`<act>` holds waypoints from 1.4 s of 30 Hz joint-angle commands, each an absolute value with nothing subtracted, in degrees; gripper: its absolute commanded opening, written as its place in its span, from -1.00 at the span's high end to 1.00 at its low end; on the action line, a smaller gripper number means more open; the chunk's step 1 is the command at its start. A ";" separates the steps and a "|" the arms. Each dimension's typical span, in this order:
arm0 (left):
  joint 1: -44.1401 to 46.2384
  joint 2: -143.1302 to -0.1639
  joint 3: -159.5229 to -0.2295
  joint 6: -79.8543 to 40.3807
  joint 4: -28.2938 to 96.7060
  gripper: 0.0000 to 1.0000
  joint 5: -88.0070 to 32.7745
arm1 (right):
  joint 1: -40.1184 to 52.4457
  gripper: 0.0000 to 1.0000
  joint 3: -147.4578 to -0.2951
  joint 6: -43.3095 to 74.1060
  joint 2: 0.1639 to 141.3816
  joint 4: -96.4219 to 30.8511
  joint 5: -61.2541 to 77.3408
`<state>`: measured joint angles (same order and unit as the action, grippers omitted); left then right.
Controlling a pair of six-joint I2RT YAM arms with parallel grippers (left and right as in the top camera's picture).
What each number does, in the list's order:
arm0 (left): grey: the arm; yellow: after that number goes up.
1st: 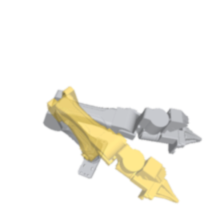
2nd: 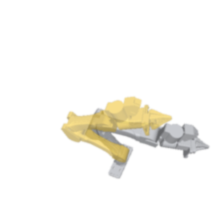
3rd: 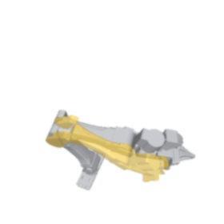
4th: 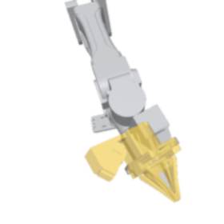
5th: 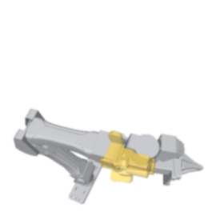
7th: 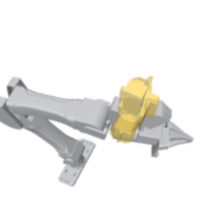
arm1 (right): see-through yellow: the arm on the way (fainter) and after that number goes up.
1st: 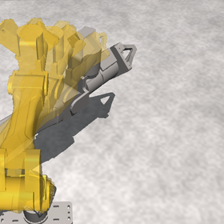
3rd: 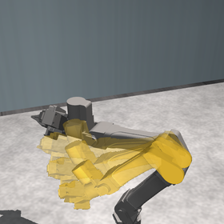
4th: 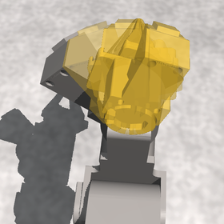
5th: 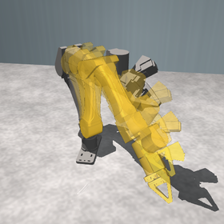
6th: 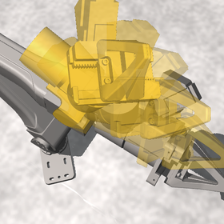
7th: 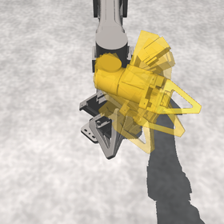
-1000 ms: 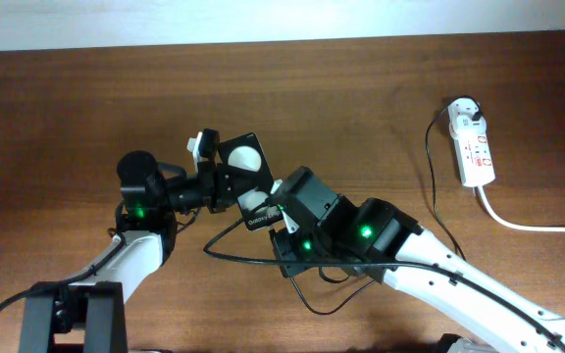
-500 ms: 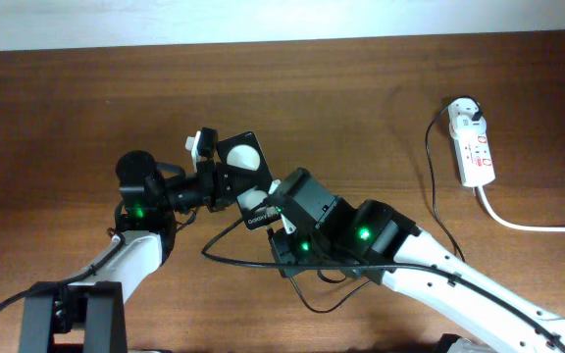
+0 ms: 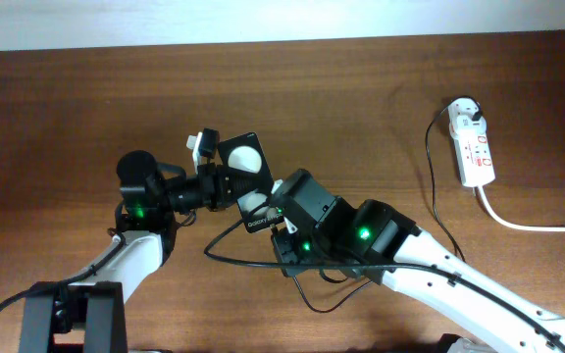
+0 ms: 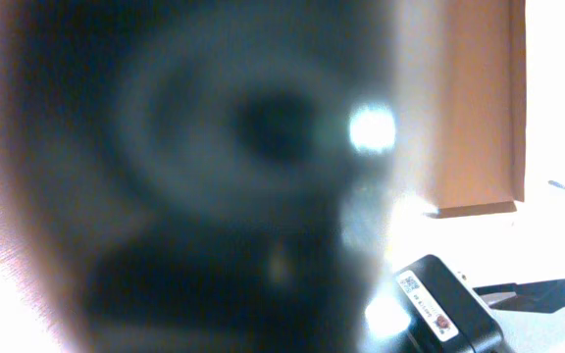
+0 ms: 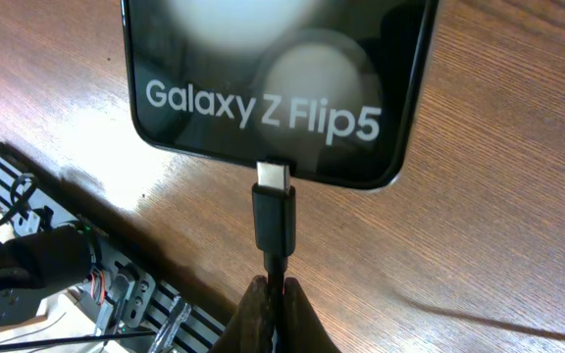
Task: Plug charger to phone and switch on socket
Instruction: 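Push the USB-C plug upward into the phone's bottom port with the right gripper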
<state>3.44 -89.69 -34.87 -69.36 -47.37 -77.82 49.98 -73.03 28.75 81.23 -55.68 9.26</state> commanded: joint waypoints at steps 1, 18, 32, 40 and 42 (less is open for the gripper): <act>3.75 -89.56 -35.29 -67.81 -47.75 1.00 -79.05 | 49.87 0.92 -73.12 29.02 81.49 -55.59 9.50; 3.75 -89.56 -35.29 -61.14 -47.72 1.00 -78.22 | 49.87 0.92 -73.12 28.99 84.38 -55.66 11.99; 3.77 -89.56 -35.29 -63.57 -45.98 1.00 -78.30 | 49.87 0.92 -73.12 29.02 84.38 -55.20 11.35; 3.75 -89.56 -35.29 -65.91 -43.66 1.00 -78.43 | 49.87 0.92 -73.12 29.02 84.38 -54.50 11.35; 3.75 -89.56 -35.29 -66.17 -43.66 1.00 -78.43 | 49.87 0.92 -73.12 28.99 84.38 -54.37 11.35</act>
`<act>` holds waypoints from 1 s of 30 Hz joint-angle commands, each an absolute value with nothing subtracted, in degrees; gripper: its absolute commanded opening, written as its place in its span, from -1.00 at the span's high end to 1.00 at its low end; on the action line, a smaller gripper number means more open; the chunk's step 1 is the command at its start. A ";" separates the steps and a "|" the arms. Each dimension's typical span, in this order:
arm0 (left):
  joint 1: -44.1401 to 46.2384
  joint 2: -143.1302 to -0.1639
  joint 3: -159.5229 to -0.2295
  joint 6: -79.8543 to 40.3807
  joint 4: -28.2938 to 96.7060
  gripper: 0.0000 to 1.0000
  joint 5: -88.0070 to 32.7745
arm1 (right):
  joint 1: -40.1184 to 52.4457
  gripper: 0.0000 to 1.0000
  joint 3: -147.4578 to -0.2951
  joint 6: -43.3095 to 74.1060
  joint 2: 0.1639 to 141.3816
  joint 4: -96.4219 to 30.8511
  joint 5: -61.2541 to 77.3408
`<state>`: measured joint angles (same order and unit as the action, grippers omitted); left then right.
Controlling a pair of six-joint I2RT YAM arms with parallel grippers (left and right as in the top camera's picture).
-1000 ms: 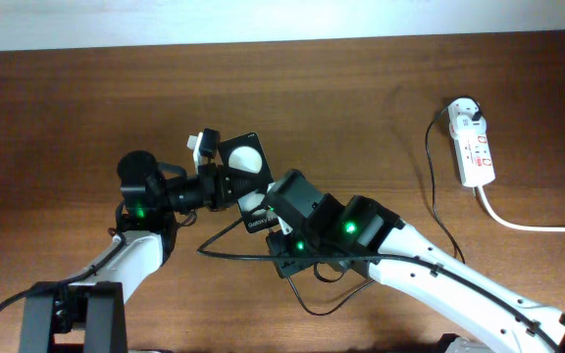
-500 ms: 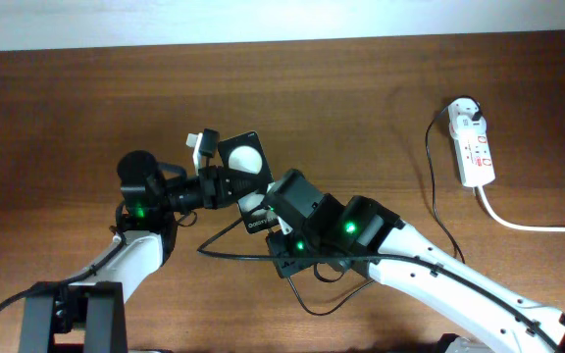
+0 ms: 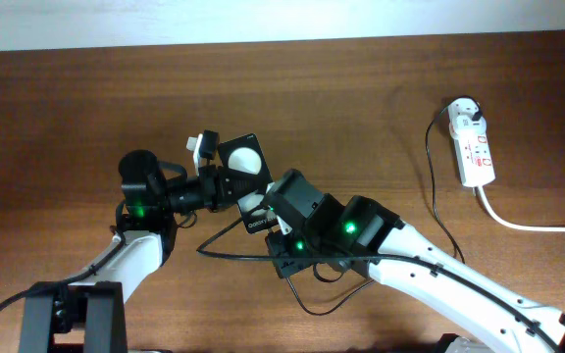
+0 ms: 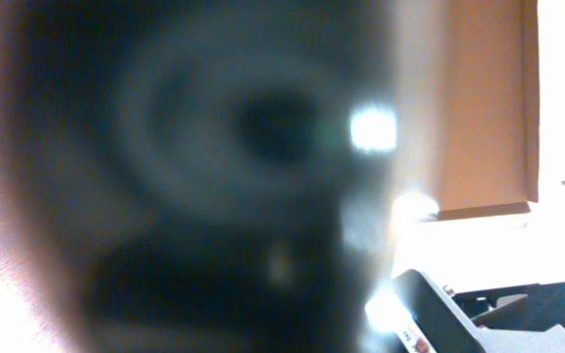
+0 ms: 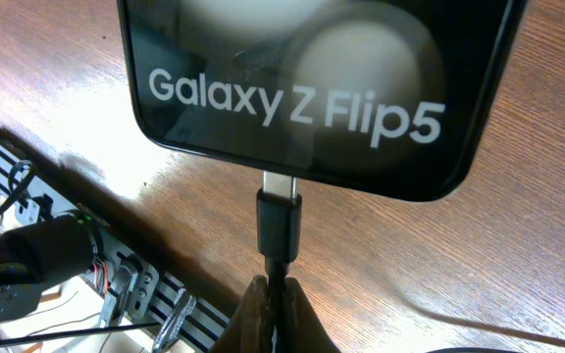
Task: Plug charger to phone and switch on socket
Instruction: 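Push the USB-C plug upward into the phone's bottom port with the right gripper, then open the right gripper and withdraw it from the plugged cable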
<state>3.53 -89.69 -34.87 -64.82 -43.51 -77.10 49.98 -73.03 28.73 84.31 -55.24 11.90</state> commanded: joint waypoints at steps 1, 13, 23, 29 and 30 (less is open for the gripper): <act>3.75 -89.56 -35.29 -66.15 -43.66 1.00 -78.43 | 49.87 0.92 -73.12 29.02 84.38 -54.37 11.35; 3.77 -89.56 -35.29 -61.91 -43.68 1.00 -81.01 | 49.84 0.92 -73.14 28.97 84.38 -51.70 6.50; 3.77 -89.56 -35.29 -61.98 -43.68 1.00 -88.18 | 49.76 0.92 -73.30 28.08 84.38 -42.41 2.70; 3.77 -89.56 -35.29 -62.00 -43.68 1.00 -90.11 | 49.76 0.92 -76.86 25.52 84.33 -41.93 0.34; 3.77 -89.56 -35.29 -61.98 -43.68 1.00 -90.11 | 49.76 0.92 -76.86 25.50 84.33 -41.71 0.16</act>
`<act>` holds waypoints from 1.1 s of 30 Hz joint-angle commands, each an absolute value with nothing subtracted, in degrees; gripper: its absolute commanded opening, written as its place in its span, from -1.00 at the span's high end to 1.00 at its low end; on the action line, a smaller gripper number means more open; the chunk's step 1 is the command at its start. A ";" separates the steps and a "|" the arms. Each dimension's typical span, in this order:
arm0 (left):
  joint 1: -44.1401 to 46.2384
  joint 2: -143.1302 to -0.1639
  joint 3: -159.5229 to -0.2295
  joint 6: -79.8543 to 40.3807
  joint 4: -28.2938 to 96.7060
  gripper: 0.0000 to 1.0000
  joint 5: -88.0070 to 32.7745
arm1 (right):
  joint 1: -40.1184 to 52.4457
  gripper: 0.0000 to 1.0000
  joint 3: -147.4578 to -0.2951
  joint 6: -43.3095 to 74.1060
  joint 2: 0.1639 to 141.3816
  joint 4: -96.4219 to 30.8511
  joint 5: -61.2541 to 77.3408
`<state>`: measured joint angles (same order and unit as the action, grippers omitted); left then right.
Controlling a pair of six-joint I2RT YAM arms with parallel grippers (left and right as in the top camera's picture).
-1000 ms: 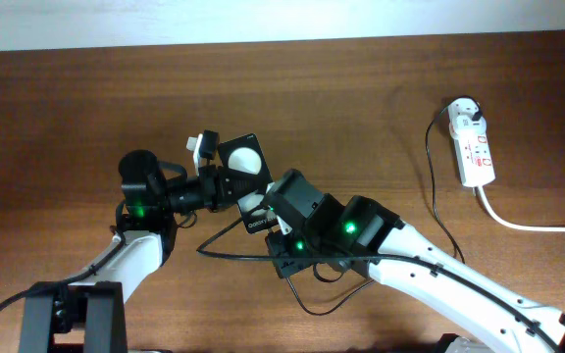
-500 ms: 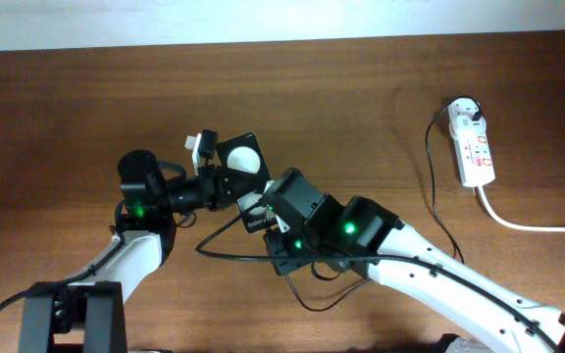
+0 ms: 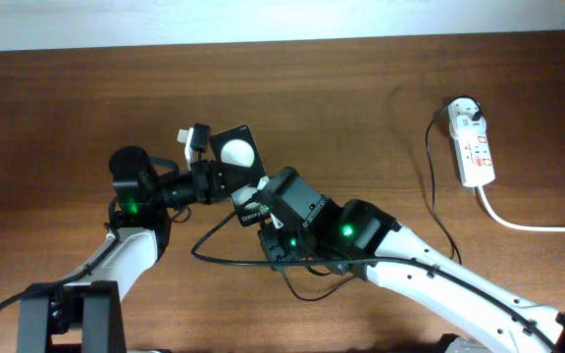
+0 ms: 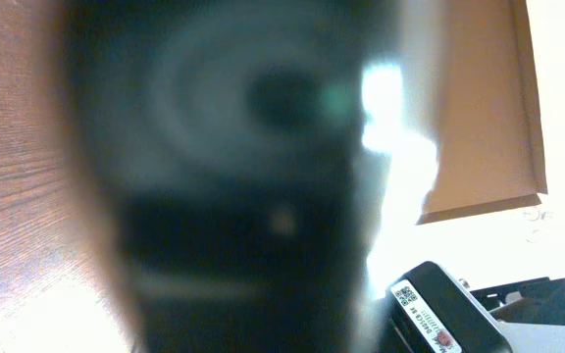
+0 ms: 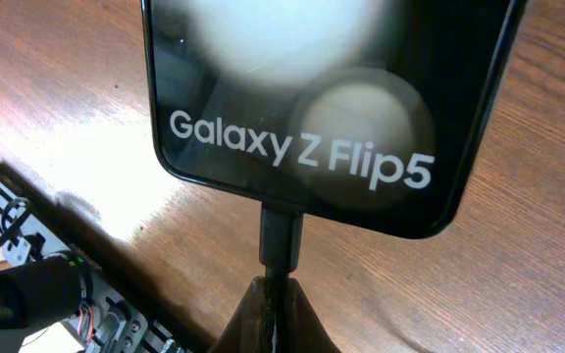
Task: Plug charger to phone and switch on socket
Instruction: 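Open the right gripper and withdraw it from the plugged cable, then lower the phone flat onto the table with the left gripper and release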
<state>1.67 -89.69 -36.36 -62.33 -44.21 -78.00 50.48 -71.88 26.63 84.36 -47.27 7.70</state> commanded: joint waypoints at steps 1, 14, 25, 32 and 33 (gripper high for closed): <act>3.77 -89.56 -35.29 -61.47 -43.68 1.00 -90.08 | 49.76 0.91 -76.88 25.50 84.27 -41.52 0.08; 4.27 -89.56 -35.29 -51.79 -43.59 1.00 -77.32 | 49.76 -0.60 -86.74 25.30 63.61 -64.90 -14.48; 18.15 -89.56 -43.09 -50.65 -35.53 1.00 -57.78 | 49.76 -0.97 -86.70 25.32 37.87 -71.66 -16.78; 24.32 -89.56 -60.82 -33.43 4.36 1.00 -42.30 | 49.76 -0.98 -86.70 25.32 37.85 -74.43 -16.78; 24.75 -89.56 -62.81 -31.77 8.40 1.00 -40.51 | 49.76 -0.98 -86.70 25.32 37.85 -74.46 -16.78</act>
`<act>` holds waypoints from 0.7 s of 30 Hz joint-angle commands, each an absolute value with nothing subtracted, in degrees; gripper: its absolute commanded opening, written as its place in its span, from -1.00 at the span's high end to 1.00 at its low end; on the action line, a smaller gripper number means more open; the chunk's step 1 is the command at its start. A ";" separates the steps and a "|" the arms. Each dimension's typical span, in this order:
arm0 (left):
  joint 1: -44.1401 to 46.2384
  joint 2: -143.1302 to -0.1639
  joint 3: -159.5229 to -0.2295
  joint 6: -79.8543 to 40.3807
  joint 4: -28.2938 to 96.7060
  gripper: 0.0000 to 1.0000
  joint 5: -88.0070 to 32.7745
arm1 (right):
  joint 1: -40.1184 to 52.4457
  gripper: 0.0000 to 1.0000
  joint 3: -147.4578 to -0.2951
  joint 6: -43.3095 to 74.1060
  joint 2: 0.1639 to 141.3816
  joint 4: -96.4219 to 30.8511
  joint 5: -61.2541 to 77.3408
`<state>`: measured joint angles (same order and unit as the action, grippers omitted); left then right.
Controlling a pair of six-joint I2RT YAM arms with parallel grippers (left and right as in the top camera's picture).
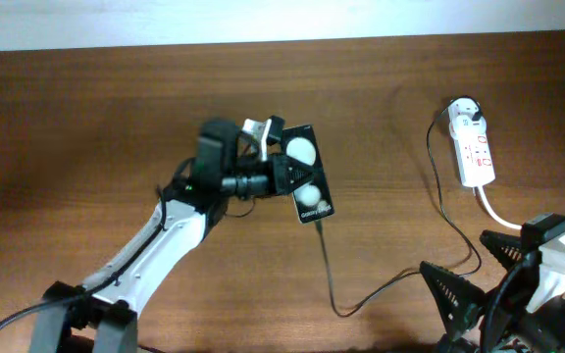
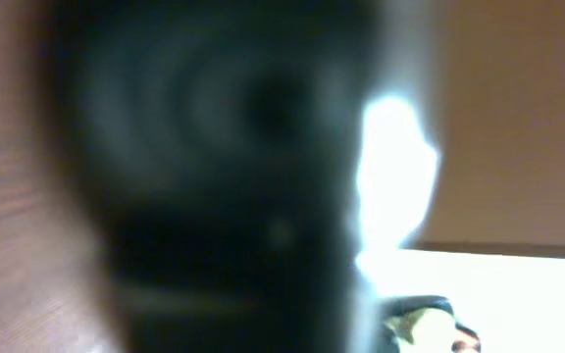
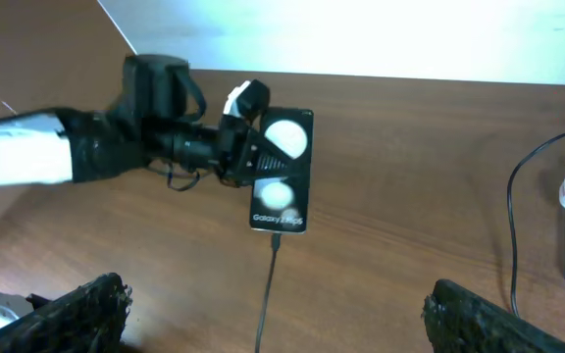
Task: Plug charger to phone and switch on socket
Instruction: 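Lower the phone flat onto the table with the left gripper and release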
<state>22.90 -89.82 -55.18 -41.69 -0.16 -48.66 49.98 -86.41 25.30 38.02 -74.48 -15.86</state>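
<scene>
My left gripper (image 1: 281, 175) is shut on a black Galaxy Z Flip5 phone (image 1: 303, 186), held above the middle of the table; the phone (image 3: 281, 183) also shows in the right wrist view. The black charger cable (image 1: 328, 270) is plugged into the phone's lower end and hangs down to the table. It loops right and up to the white power strip (image 1: 476, 152). My right gripper (image 1: 474, 270) is open at the front right, far from the phone, fingers (image 3: 77, 314) spread wide with nothing between them. The left wrist view is a dark blur of the phone (image 2: 224, 176).
The power strip's own white cord (image 1: 528, 224) runs off the right edge. A black plug (image 1: 467, 111) sits in the strip's far end. The brown wooden table (image 1: 86, 108) ends at a pale wall along the back.
My right gripper has let go of the cable plug, opened wide and drawn back to the front right. My left gripper has carried the phone, cable attached, to the right and further back.
My right gripper first pinched the cable with the plug's metal tip just below the phone's port. It then stood closer, and after that the plug was seated in the phone. Now the right gripper is open and away, and the phone stays plugged in my left gripper.
</scene>
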 commanded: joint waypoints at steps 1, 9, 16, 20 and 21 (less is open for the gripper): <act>25.23 -89.56 -65.30 -29.91 13.08 1.00 -38.68 | 49.76 -0.98 -86.70 25.32 37.85 -74.46 -16.78; 25.52 -92.62 -76.36 -22.57 30.55 1.00 -38.11 | 49.76 -0.98 -86.70 25.32 37.85 -74.46 -16.78; 25.52 -101.23 -96.12 -15.00 47.79 1.00 -32.95 | 49.76 -0.98 -86.70 25.32 37.85 -74.46 -16.78; 27.14 -106.34 -99.22 -11.81 49.43 1.00 -33.15 | 49.76 -0.97 -86.70 25.32 37.85 -74.46 -16.78; 27.68 -107.94 -99.22 -9.74 50.06 1.00 -33.19 | 49.76 -0.98 -86.70 25.32 37.85 -74.43 -16.78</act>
<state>25.96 -103.94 -97.60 -15.27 48.97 -32.88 49.98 -86.41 25.36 38.04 -74.61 -15.86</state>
